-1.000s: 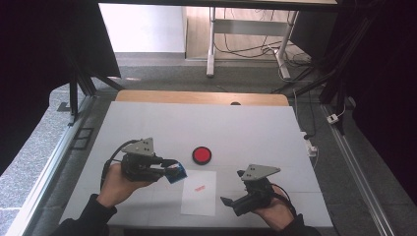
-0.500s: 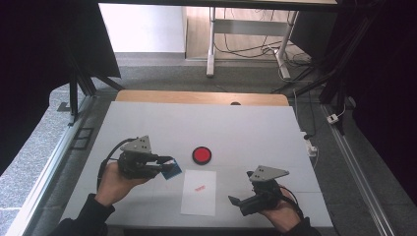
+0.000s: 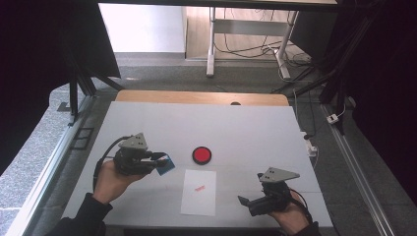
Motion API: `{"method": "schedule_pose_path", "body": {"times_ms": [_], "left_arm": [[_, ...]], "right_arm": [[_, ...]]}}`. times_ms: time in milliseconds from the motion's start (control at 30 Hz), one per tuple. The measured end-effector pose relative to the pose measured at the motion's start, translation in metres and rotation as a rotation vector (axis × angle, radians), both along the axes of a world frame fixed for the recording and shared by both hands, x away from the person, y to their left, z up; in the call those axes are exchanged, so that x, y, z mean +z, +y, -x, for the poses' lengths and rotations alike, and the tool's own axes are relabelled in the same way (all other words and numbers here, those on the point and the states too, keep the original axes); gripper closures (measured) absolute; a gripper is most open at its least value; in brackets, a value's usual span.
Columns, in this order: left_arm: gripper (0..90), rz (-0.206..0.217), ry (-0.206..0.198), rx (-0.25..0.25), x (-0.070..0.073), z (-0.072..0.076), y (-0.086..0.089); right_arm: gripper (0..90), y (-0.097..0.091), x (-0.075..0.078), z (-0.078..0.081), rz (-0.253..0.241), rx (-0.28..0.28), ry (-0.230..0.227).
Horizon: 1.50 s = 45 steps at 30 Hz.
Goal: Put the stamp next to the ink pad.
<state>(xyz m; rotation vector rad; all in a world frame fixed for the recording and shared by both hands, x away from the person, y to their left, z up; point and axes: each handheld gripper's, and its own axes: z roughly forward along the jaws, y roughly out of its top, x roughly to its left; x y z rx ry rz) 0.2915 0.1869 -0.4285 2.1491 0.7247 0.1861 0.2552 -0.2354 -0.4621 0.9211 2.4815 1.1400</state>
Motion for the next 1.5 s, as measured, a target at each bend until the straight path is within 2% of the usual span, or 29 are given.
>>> {"method": "schedule_pose_path", "body": {"times_ms": [433, 633, 967, 1267, 1400, 1500], "left_arm": [[70.3, -0.018, 0.034, 0.100, -0.011, -0.011, 0.016], [70.3, -0.049, 0.038, 0.141, -0.015, -0.014, 0.021], [70.4, -0.078, 0.064, 0.186, -0.026, -0.021, 0.026], [70.3, -0.092, 0.088, 0.236, -0.036, -0.028, 0.031], [70.3, -0.093, 0.093, 0.253, -0.040, -0.031, 0.032], [70.3, -0.105, 0.082, 0.265, -0.043, -0.033, 0.033]], "right_arm": [[0.0, -0.019, 0.000, 0.005, 0.014, -0.043, 0.009], [0.0, -0.025, -0.001, 0.007, 0.020, -0.060, 0.014], [0.0, -0.036, 0.001, 0.010, -0.004, -0.098, 0.011], [0.0, -0.040, 0.002, 0.013, 0.003, -0.121, -0.005], [0.0, -0.041, 0.002, 0.014, 0.006, -0.121, -0.007], [0.0, -0.041, 0.002, 0.015, 0.010, -0.122, -0.009]]}}
